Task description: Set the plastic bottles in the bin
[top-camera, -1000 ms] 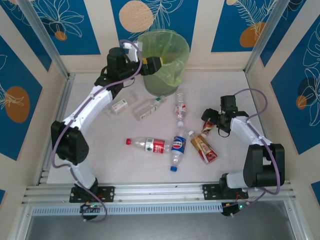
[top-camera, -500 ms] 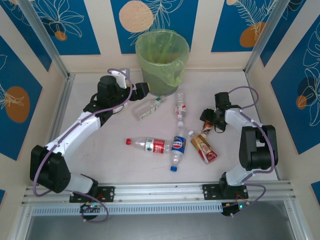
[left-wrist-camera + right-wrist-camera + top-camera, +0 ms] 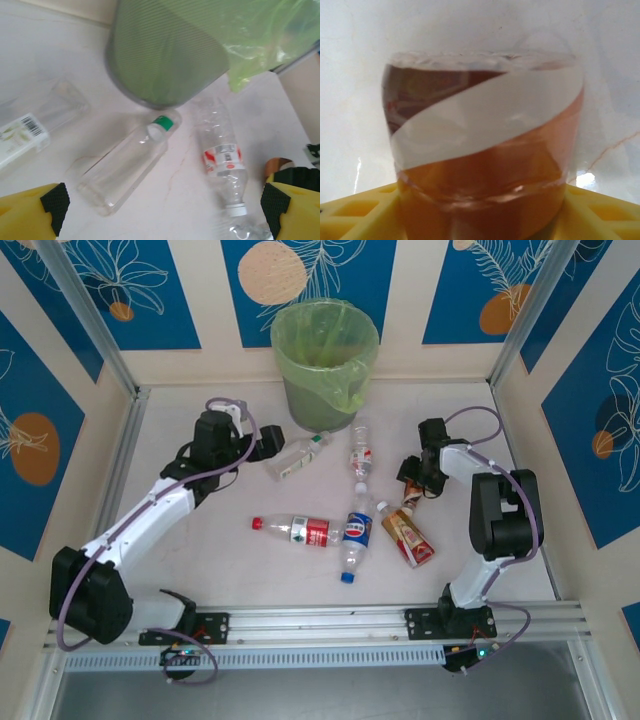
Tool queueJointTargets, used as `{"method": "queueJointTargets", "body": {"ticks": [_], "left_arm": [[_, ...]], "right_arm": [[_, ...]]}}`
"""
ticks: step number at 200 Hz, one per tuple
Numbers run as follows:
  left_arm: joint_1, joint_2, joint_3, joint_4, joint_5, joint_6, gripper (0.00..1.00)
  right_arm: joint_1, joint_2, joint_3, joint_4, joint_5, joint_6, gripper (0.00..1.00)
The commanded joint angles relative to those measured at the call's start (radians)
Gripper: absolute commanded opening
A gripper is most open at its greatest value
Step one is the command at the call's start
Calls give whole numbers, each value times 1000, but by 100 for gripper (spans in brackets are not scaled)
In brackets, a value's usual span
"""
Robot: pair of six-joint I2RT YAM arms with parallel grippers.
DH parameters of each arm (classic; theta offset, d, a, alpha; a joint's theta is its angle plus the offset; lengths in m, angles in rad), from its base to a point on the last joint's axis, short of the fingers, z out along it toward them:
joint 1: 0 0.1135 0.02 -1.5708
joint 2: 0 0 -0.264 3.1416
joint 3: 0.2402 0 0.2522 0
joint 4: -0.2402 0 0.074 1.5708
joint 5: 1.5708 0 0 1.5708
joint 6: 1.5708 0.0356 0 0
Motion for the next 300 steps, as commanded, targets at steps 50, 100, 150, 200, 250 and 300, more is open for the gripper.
{"method": "queueJointTargets", "body": {"ticks": [50,100,150,200,250,300], "left_arm": [[-8,-100,-148,39,-202,-147,100],[-8,-113,-196,56,-188,-149,100],[-8,-81,-220,80,-201,-155,100],[-7,-70,-228,79,-229,-161,100],[-7,-65,-247,58,-256,-201,100],[-5,-71,-256,41,-236,-195,100]], "right_arm": [[10,-17,-2,-25,11,-12,52],[12,-73,-28,6,32,-17,47],[12,-182,-57,39,1,3,43],[12,-269,11,64,-42,-2,42],[18,-284,192,98,-177,9,41],[57,-221,398,152,-322,5,41]]}}
